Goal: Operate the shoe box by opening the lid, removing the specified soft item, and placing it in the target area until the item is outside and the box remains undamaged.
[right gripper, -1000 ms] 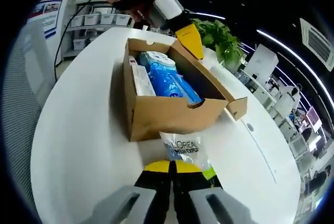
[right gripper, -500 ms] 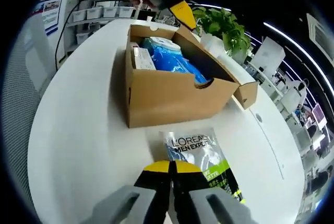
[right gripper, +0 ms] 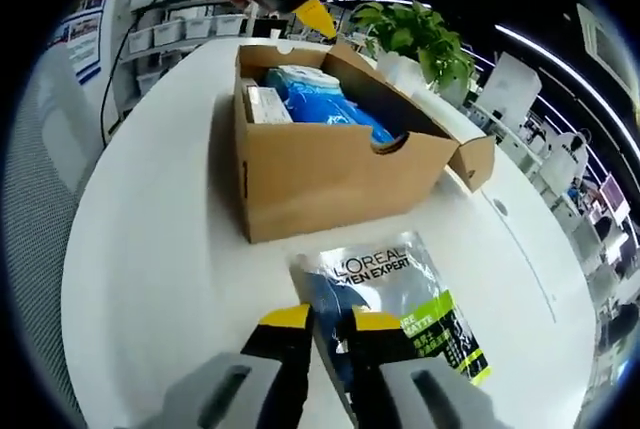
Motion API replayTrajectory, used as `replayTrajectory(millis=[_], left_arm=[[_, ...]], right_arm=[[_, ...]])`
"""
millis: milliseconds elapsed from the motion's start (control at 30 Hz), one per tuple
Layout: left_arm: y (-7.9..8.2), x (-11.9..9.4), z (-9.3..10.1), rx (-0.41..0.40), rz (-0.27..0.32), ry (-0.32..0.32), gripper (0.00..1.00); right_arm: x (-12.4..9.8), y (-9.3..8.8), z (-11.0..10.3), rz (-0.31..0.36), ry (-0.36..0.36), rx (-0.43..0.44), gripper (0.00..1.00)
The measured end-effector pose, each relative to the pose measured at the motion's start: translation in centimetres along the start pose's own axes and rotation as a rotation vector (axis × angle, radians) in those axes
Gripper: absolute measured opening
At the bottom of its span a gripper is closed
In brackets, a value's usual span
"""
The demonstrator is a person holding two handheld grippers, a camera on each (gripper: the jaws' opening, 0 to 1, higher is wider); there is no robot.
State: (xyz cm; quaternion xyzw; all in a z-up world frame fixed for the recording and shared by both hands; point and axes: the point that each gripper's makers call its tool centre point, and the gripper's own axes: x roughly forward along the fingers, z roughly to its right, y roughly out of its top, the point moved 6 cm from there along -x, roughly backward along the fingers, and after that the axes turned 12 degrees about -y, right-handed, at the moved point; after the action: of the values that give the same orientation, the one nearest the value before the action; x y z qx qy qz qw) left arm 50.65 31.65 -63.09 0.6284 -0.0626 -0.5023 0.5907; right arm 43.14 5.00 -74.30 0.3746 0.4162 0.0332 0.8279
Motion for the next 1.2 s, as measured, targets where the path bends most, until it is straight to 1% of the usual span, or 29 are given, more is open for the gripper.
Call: replayTrajectory(millis=[67, 167, 300, 467, 633, 700, 733, 867, 933, 967, 1000, 1067, 1100, 1167, 1200], left_arm=[[-0.3, -0.3, -0.5, 0.021, -0.02, 0.004, 0.2], [-0.6, -0.9, -1.1, 0.05, -0.035, 0.012, 0.21], [-1.1, -1.6, -2.0, 0.081, -0.058, 0.022, 0.24], [-1.8, -2.5, -3.1, 0.125, -0.092, 0.028, 0.29], [-2.2, -3.0, -4.1, 0.178, -0.14, 0.02, 0.36], [-2.2, -3.1, -4.4, 0.237, -0.178, 0.012, 0.39], [-2.2, -3.2, -4.6, 0.252, -0.188, 0.009, 0.41], [-2.3, -3.0, -5.4, 0.285, -0.219, -0.016, 0.45], [-2.5, -2.8, -5.8, 0.314, -0.241, -0.047, 0.48], [-2.5, -2.8, -5.7, 0.323, -0.24, -0.063, 0.48], [-2.5, -2.7, -5.5, 0.333, -0.234, -0.092, 0.48], [-2.7, -2.5, -5.5, 0.331, -0.24, -0.124, 0.49], [-2.8, -2.4, -5.7, 0.342, -0.255, -0.129, 0.5], [-2.8, -2.0, -5.8, 0.405, -0.282, -0.159, 0.5], [-2.8, -1.8, -6.1, 0.408, -0.289, -0.157, 0.51]], right_arm=[[-0.3, 0.3, 0.1, 0.008, -0.002, 0.022, 0.2], [-0.8, 0.9, 0.3, 0.026, -0.012, 0.047, 0.24], [-1.4, 1.6, 1.0, 0.039, -0.033, 0.077, 0.35], [-2.2, 2.9, 2.2, 0.074, -0.055, 0.106, 0.43], [-3.2, 4.1, 3.6, 0.086, -0.069, 0.129, 0.47], [-3.7, 4.7, 4.0, 0.095, -0.068, 0.135, 0.49], [-3.8, 4.9, 4.1, 0.099, -0.065, 0.132, 0.5], [-4.2, 6.0, 4.5, 0.11, -0.057, 0.116, 0.53], [-4.4, 6.8, 4.6, 0.127, -0.045, 0.116, 0.54], [-4.4, 7.2, 4.7, 0.134, -0.04, 0.117, 0.55], [-4.3, 7.4, 4.7, 0.139, -0.034, 0.119, 0.55], [-4.1, 8.1, 4.6, 0.139, -0.012, 0.132, 0.55], [-4.0, 8.5, 4.5, 0.141, -0.008, 0.128, 0.56], [-3.7, 9.2, 4.3, 0.154, 0.005, 0.116, 0.56], [-3.6, 9.4, 4.2, 0.157, 0.009, 0.115, 0.56]])
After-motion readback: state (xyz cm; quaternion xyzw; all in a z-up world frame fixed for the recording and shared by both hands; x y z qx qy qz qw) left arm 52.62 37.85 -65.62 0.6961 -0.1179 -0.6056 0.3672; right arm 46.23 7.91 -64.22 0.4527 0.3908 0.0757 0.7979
